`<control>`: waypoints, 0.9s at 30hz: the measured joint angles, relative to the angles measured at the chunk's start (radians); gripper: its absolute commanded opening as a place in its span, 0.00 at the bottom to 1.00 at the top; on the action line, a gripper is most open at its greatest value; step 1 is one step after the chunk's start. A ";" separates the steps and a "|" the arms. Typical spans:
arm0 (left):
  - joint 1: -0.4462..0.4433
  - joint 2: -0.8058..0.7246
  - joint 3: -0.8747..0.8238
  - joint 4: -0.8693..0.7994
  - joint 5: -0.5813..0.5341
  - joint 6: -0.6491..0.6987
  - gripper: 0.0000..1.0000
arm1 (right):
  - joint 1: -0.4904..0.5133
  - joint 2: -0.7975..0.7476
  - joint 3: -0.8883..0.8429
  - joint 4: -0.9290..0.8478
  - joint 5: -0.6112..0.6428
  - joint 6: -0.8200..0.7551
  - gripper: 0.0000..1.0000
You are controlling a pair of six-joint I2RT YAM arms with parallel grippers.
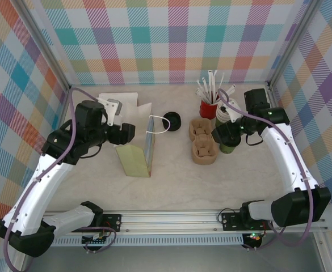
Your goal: Pack the takeout coffee
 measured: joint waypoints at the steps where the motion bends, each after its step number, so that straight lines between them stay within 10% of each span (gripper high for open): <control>1: 0.000 0.000 -0.014 0.011 -0.002 0.008 0.81 | 0.001 0.000 -0.003 0.001 0.000 0.000 1.00; 14: 0.000 -0.028 -0.162 0.121 -0.066 0.014 0.80 | 0.008 0.000 -0.005 0.001 0.000 0.001 1.00; 27: 0.000 -0.052 -0.268 0.222 -0.052 -0.098 0.32 | 0.016 0.000 -0.006 0.002 0.000 0.012 1.00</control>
